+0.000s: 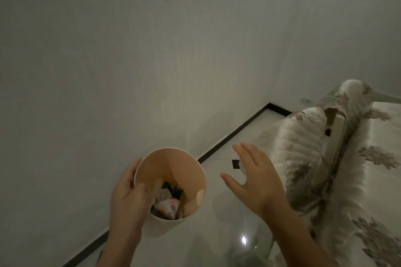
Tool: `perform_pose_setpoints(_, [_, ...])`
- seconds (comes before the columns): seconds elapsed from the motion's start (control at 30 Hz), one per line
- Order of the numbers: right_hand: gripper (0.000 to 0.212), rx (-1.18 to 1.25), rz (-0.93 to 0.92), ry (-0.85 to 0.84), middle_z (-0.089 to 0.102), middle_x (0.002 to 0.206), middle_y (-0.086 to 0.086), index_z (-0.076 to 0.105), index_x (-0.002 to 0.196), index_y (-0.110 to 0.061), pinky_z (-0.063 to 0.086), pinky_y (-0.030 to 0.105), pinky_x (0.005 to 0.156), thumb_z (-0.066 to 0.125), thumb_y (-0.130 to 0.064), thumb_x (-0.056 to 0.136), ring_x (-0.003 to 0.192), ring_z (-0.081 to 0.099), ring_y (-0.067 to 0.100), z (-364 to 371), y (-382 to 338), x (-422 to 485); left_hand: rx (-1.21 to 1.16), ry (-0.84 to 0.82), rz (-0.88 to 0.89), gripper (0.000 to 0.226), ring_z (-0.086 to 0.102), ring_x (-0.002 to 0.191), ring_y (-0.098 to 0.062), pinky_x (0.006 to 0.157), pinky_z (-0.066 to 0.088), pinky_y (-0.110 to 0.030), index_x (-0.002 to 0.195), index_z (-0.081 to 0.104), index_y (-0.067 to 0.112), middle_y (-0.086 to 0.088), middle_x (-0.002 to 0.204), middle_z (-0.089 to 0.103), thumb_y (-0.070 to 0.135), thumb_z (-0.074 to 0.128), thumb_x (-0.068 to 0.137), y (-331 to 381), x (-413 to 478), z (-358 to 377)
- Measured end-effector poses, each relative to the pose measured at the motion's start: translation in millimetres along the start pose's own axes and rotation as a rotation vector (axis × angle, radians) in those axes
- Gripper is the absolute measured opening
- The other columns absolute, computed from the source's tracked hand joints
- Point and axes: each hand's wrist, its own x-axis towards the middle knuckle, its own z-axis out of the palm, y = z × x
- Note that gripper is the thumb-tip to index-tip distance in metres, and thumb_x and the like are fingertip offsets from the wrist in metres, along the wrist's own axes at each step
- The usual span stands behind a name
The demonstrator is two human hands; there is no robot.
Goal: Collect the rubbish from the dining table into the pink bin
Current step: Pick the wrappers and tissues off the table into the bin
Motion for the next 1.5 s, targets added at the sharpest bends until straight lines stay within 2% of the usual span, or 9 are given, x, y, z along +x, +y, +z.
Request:
perform_pose_setpoints(0.07, [0.071,-0.055,0.03,-0.001,0.034,0.146,0.004,0.027,0.136,-0.023,0.019,0.04,0.11,0.047,-0.058,0.078,0.137,0.023,0.024,15,3,23,-0.025,0.003,-0.005,0.044,0.057,0.088,-0.01,0.07,0.044,-0.03,0.086,0.059,0.035,0.011,0.095,0.061,-0.006,0.046,0.079,5,32,2])
perform_pose_setpoints(0.17, [0.075,-0.14,0.057,0.006,0.042,0.141,0.01,0.031,0.135,-0.022,0.03,0.048,0.107,0.039,-0.063,0.072,0.133,0.032,0.03,40,15,61,-0.048,0.006,-0.007,0.042,0.057,0.091,-0.015,0.075,0.043,-0.03,0.102,0.061,0.025,0.006,0.099,0.061,-0.007,0.045,0.081,7,84,17])
perform_pose_setpoints(0.33, [0.077,-0.189,0.102,0.018,0.037,0.145,0.009,0.025,0.137,-0.023,0.018,0.041,0.108,0.052,-0.06,0.074,0.136,0.026,0.028,77,50,150,-0.053,-0.034,-0.012,0.041,0.051,0.076,-0.001,0.059,0.038,-0.02,0.101,0.055,0.023,0.015,0.086,0.056,-0.01,0.042,0.082,12,181,77])
perform_pose_setpoints(0.5, [0.077,-0.169,0.217,0.077,0.042,0.141,0.01,0.03,0.134,-0.023,0.02,0.042,0.105,0.054,-0.058,0.07,0.133,0.031,0.031,85,94,249,0.006,-0.121,-0.006,0.052,0.053,0.105,-0.022,0.076,0.042,-0.03,0.123,0.055,0.019,-0.001,0.115,0.057,-0.008,0.039,0.082,22,289,152])
perform_pose_setpoints(0.67, [0.078,-0.211,0.346,0.167,0.036,0.145,0.008,0.026,0.137,-0.024,0.013,0.039,0.107,0.049,-0.059,0.071,0.137,0.024,0.029,73,151,318,0.027,-0.232,0.05,0.053,0.052,0.107,-0.021,0.082,0.042,-0.032,0.124,0.055,0.02,0.0,0.116,0.056,-0.007,0.041,0.081,42,369,238])
perform_pose_setpoints(0.87, [0.078,-0.283,0.542,0.229,0.038,0.145,0.005,0.025,0.136,-0.027,0.013,0.04,0.104,0.05,-0.061,0.071,0.136,0.026,0.028,64,232,370,0.055,-0.444,0.077,0.053,0.052,0.106,-0.021,0.081,0.041,-0.033,0.122,0.056,0.021,0.001,0.116,0.057,-0.007,0.04,0.081,45,439,369])
perform_pose_setpoints(1.03, [0.077,-0.298,0.668,0.276,0.02,0.152,-0.001,0.015,0.139,-0.031,0.003,0.035,0.11,0.053,-0.058,0.078,0.141,0.007,0.022,54,313,421,0.066,-0.645,0.056,0.054,0.053,0.108,-0.023,0.079,0.045,-0.035,0.123,0.055,0.022,-0.001,0.119,0.057,-0.007,0.039,0.08,45,497,501])
perform_pose_setpoints(1.23, [0.077,-0.4,0.871,0.362,0.03,0.148,0.0,0.023,0.137,-0.029,0.008,0.034,0.108,0.049,-0.061,0.072,0.139,0.016,0.022,21,406,480,0.039,-0.907,0.069,0.047,0.053,0.09,-0.013,0.072,0.042,-0.031,0.114,0.055,0.026,0.004,0.104,0.057,-0.006,0.043,0.082,79,533,664])
perform_pose_setpoints(1.5, [0.072,-0.517,1.127,0.477,0.043,0.14,0.004,0.036,0.132,-0.025,0.024,0.04,0.105,0.054,-0.055,0.069,0.133,0.032,0.027,-16,516,517,0.058,-1.155,-0.001,0.049,0.057,0.093,-0.017,0.075,0.046,-0.035,0.114,0.057,0.025,-0.001,0.108,0.059,-0.007,0.04,0.081,84,538,845])
